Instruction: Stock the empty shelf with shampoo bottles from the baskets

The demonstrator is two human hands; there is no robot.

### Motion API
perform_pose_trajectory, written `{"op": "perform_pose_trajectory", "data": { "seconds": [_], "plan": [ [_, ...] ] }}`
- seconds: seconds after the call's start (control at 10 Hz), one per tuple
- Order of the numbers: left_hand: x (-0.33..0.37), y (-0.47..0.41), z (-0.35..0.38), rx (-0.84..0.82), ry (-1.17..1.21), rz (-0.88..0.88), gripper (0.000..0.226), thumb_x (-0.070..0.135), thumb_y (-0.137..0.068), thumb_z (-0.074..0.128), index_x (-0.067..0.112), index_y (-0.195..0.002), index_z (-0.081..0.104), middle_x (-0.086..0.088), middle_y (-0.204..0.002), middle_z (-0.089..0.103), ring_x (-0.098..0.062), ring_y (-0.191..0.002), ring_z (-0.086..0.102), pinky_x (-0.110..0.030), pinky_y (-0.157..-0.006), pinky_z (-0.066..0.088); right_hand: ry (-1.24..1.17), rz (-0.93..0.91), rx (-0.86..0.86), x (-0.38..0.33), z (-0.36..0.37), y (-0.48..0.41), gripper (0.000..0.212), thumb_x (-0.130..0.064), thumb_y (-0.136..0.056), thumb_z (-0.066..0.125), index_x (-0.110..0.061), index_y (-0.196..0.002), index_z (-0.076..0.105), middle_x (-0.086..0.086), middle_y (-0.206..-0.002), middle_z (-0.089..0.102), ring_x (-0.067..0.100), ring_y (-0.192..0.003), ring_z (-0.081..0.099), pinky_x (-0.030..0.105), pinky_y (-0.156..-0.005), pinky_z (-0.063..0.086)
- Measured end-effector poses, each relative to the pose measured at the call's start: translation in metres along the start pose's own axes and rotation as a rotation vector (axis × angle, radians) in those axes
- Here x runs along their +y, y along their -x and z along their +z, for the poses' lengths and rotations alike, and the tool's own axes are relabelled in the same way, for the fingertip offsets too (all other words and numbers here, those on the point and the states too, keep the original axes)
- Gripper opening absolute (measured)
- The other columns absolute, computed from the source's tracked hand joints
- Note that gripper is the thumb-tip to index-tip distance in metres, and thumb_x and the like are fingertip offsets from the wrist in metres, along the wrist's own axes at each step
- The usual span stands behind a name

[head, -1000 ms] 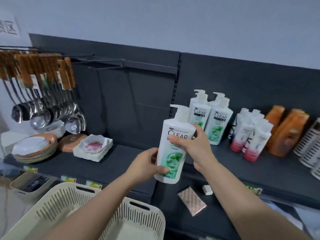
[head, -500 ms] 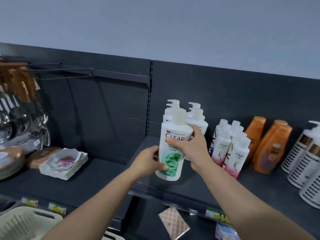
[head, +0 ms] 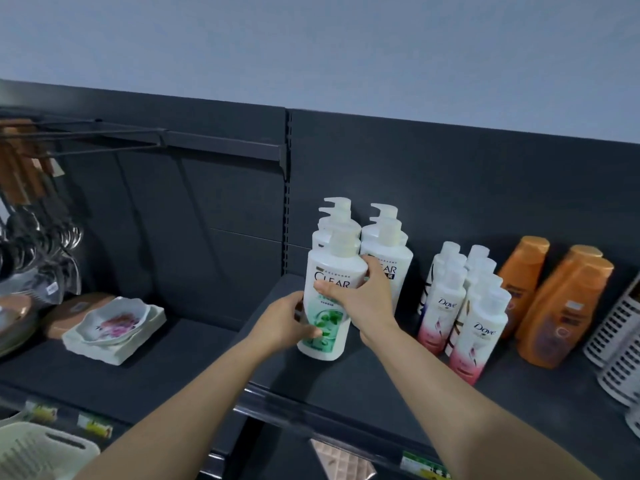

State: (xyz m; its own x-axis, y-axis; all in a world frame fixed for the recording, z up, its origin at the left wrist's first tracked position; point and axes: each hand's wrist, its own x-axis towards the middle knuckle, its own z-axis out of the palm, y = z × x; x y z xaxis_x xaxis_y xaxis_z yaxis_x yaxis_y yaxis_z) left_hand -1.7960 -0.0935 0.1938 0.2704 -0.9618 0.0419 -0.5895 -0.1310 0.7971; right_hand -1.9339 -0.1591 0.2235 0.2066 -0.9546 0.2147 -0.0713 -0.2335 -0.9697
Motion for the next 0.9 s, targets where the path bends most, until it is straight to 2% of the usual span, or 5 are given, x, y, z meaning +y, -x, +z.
{"op": "perform_pose_trajectory", "data": {
  "seconds": [0.1, 0.3, 0.6, 0.8, 0.9],
  "plan": [
    [-0.005, -0.011, -0.001, -0.010, -0.030, -0.005, 0.049, 0.015, -0.074, 0.079, 0.021, -0.119, 0.059, 0.006, -0.110, 0.068, -0.014, -0.101, 0.061, -0.041, -0.091, 0.052, 0.031, 0.001, 0.006, 0.004, 0.004, -0.006, 0.066, -0.023, -0.051, 0.096, -0.035, -0.101, 0.054, -0.005, -0.104, 0.069, 0.015, -0.100, 0.066, 0.043, -0.090, 0.056],
    [-0.015, -0.028, 0.000, -0.022, -0.037, 0.025, 0.047, 0.017, -0.075, 0.077, 0.022, -0.118, 0.059, 0.006, -0.109, 0.068, -0.014, -0.099, 0.062, -0.042, -0.090, 0.052, 0.113, -0.010, 0.014, 0.010, 0.010, -0.014, 0.076, -0.024, -0.052, 0.096, -0.026, -0.116, 0.054, -0.007, -0.110, 0.065, 0.013, -0.106, 0.061, 0.041, -0.094, 0.053],
    [-0.026, -0.043, -0.001, -0.061, -0.042, 0.069, 0.048, 0.018, -0.078, 0.075, 0.026, -0.121, 0.055, 0.010, -0.109, 0.066, -0.012, -0.099, 0.061, -0.040, -0.089, 0.052, 0.232, -0.048, 0.050, 0.011, 0.016, -0.017, 0.070, -0.031, -0.055, 0.095, -0.020, -0.108, 0.050, -0.003, -0.106, 0.062, 0.015, -0.102, 0.061, 0.043, -0.092, 0.053],
    [-0.030, -0.041, -0.003, -0.047, -0.085, 0.104, 0.046, 0.022, -0.080, 0.075, 0.028, -0.121, 0.056, 0.014, -0.106, 0.064, -0.008, -0.095, 0.059, -0.030, -0.082, 0.050, 0.339, -0.046, 0.016, 0.009, 0.013, -0.008, 0.075, -0.031, -0.064, 0.090, -0.022, -0.125, 0.048, -0.003, -0.123, 0.058, 0.018, -0.118, 0.055, 0.043, -0.101, 0.047],
    [-0.025, -0.038, -0.008, -0.026, -0.182, 0.125, 0.047, 0.024, -0.081, 0.073, 0.025, -0.125, 0.056, 0.008, -0.117, 0.062, -0.012, -0.102, 0.056, -0.030, -0.085, 0.047, 0.415, -0.041, 0.013, 0.007, 0.008, -0.002, 0.076, -0.029, -0.069, 0.087, -0.018, -0.130, 0.045, 0.001, -0.125, 0.057, 0.020, -0.121, 0.053, 0.041, -0.101, 0.046]
  ]
}}
